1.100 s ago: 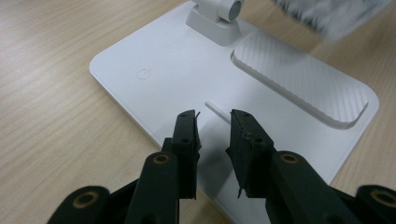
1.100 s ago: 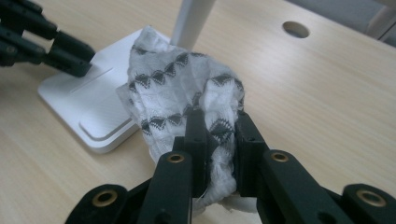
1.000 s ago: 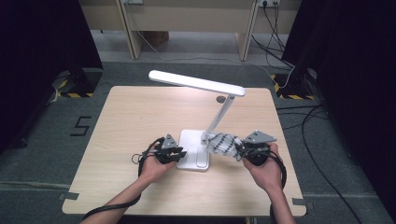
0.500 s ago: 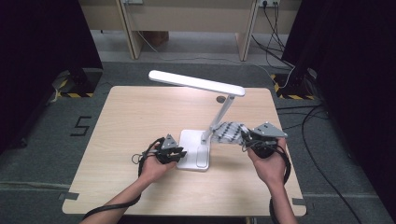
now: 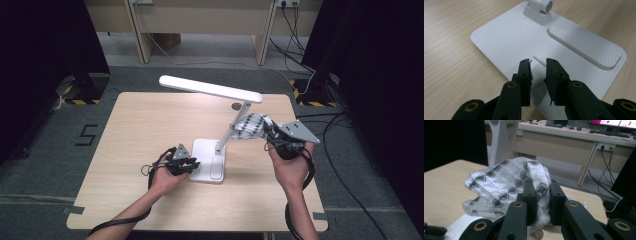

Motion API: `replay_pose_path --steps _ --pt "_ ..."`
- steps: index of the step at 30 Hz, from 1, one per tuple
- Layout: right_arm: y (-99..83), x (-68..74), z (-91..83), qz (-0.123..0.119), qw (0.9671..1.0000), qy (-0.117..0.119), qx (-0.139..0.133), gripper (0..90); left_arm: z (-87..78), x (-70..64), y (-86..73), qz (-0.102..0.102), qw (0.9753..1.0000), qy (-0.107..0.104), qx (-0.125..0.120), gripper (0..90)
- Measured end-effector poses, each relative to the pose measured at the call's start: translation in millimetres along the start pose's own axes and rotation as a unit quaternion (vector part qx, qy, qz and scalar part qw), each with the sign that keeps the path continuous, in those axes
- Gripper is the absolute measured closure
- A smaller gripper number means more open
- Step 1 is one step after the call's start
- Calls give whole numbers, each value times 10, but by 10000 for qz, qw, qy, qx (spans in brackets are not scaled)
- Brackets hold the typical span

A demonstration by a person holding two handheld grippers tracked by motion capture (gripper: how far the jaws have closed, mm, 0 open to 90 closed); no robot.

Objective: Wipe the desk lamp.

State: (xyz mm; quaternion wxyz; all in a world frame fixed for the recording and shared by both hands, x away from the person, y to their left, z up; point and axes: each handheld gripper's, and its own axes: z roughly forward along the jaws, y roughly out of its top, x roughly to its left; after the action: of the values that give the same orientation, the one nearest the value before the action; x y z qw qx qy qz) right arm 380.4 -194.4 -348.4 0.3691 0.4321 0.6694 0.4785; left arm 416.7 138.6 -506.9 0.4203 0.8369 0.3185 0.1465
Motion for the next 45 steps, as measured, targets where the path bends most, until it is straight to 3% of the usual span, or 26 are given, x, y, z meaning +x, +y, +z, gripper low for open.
replay_pose_path --steps 11,45 --pt "149 3 76 221 9989 -163 -374 799 1 1 4 8 10000 -11 10 732" --pt "272 24 207 345 9986 -88 -393 798 3 16 8 35 10000 -68 26 732"
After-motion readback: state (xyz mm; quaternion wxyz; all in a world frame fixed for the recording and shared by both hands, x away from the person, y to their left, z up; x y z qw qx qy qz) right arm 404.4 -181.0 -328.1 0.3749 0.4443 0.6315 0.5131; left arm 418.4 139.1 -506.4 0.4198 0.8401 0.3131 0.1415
